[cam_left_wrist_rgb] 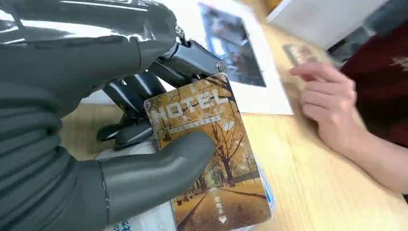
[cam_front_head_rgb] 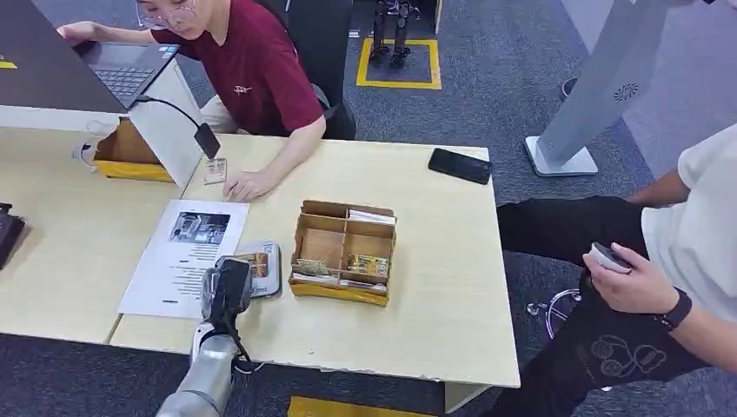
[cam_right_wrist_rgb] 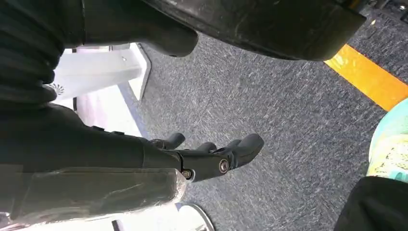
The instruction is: Pass the card to the sensor for recognition and then transmit it.
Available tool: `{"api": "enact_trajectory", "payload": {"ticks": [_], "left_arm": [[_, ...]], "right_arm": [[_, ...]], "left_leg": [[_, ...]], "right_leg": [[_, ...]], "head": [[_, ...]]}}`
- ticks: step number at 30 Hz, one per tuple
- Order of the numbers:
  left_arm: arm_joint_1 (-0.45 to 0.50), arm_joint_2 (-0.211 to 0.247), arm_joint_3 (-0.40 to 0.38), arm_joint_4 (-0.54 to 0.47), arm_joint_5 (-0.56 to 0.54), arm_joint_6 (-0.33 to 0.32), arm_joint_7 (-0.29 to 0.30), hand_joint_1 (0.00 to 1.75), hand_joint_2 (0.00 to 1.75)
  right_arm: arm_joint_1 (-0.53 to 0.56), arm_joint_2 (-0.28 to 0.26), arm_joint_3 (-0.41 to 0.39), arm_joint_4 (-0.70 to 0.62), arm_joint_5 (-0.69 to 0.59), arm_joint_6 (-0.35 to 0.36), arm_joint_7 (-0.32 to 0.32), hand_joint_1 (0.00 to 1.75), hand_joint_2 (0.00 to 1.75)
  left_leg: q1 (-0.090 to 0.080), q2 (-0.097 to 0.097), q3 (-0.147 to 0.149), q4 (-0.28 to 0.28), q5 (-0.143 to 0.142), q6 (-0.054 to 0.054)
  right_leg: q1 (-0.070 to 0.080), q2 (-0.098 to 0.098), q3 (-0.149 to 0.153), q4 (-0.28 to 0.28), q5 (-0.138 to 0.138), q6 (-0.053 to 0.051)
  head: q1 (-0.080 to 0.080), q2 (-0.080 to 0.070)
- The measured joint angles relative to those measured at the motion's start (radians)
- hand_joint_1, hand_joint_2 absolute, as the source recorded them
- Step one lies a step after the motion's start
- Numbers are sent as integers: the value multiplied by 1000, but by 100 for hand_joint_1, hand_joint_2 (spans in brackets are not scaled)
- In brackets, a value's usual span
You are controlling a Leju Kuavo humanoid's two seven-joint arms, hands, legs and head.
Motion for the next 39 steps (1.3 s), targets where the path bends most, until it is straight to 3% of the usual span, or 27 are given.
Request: {"api": "enact_trajectory", "payload": {"ticks": [6,14,18,22,25,31,38,39], "left_arm": [[55,-4,-61,-162,91,-68,28,175,175],[73,-4,-98,-250,135,-99,46,175,175],[66,-3,-118,-250,123,-37,37,175,175],[13,2,-123,-228,61,176,27,175,175],[-26,11,-116,-201,-40,274,9,175,175],[-86,12,-72,-157,-113,291,-17,175,175],[-117,10,-41,-129,-94,294,-65,175,175],[-120,10,-40,-125,-77,289,-71,0,175]], "right_arm": [[0,0,-7,0,0,-1,7,0,175],[0,0,-7,0,0,0,7,0,175],[0,0,-6,0,0,0,9,0,175],[-1,0,4,0,0,1,14,0,175],[-1,0,15,0,0,1,12,0,175],[-2,0,30,0,0,12,18,0,175],[-4,0,39,0,0,17,26,0,175],[-5,0,39,0,0,17,31,0,0]], "left_leg": [[0,0,-1,0,0,0],[0,0,-2,0,0,0],[0,0,-2,0,0,0],[0,0,-2,0,0,0],[0,0,-2,0,0,0],[0,0,-2,0,0,0],[0,0,-2,0,0,0],[0,0,-2,0,0,0]], "right_leg": [[0,0,-1,0,0,0],[0,0,-2,0,0,0],[0,0,-2,0,0,0],[0,0,-2,0,0,0],[0,0,-2,0,0,0],[0,0,-2,0,0,0],[0,0,-2,0,0,0],[0,0,-2,0,0,0]], "head": [[0,0],[0,0],[0,0],[0,0],[0,0],[0,0],[0,0],[0,0]]}}
